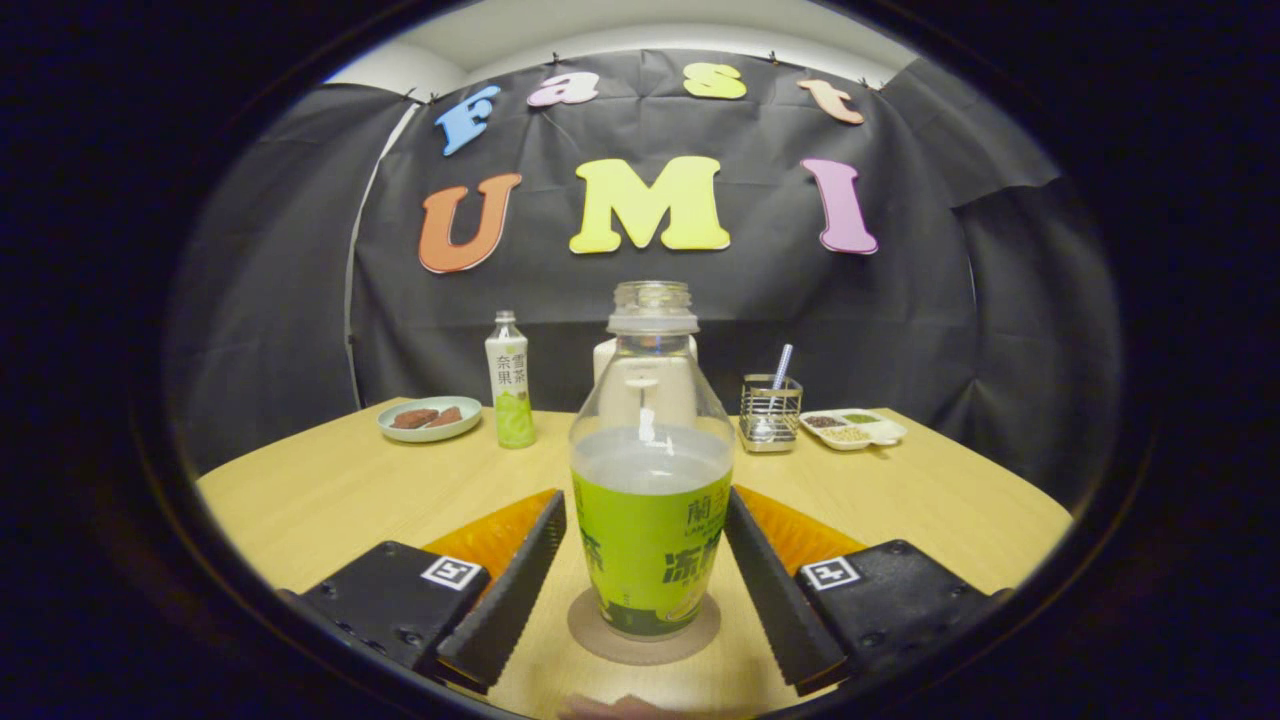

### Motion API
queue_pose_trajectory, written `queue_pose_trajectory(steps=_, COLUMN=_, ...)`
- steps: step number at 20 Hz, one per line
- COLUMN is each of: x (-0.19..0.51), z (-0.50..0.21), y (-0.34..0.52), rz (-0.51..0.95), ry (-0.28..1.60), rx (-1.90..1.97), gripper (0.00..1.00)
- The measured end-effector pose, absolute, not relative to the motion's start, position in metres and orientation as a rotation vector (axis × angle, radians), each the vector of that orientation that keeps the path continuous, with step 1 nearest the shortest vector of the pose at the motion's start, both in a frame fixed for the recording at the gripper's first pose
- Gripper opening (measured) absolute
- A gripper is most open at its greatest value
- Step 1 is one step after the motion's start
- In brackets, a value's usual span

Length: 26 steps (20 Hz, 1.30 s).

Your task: Take the bottle from table, then pour the juice into the cup, finally place the bottle on the coaster

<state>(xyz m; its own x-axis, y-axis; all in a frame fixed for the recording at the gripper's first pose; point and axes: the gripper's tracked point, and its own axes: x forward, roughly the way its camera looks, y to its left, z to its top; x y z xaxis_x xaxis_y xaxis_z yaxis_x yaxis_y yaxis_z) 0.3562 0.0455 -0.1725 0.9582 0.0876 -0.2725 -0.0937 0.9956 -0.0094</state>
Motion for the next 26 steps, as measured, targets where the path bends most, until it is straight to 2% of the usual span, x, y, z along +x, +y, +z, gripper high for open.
queue_pose_trajectory(steps=2, x=0.344, z=-0.162, y=0.044, rz=0.107, ry=0.264, rx=-0.03, gripper=1.0)
queue_pose_trajectory(steps=3, x=0.337, z=-0.155, y=0.044, rz=0.12, ry=0.254, rx=-0.032, gripper=1.0)
queue_pose_trajectory(steps=9, x=0.271, z=-0.105, y=0.031, rz=0.132, ry=0.178, rx=-0.087, gripper=1.0)
queue_pose_trajectory(steps=17, x=0.159, z=-0.063, y=-0.028, rz=0.017, ry=0.046, rx=-0.179, gripper=1.0)
queue_pose_trajectory(steps=26, x=0.107, z=-0.076, y=-0.082, rz=0.022, ry=0.073, rx=-0.095, gripper=1.0)
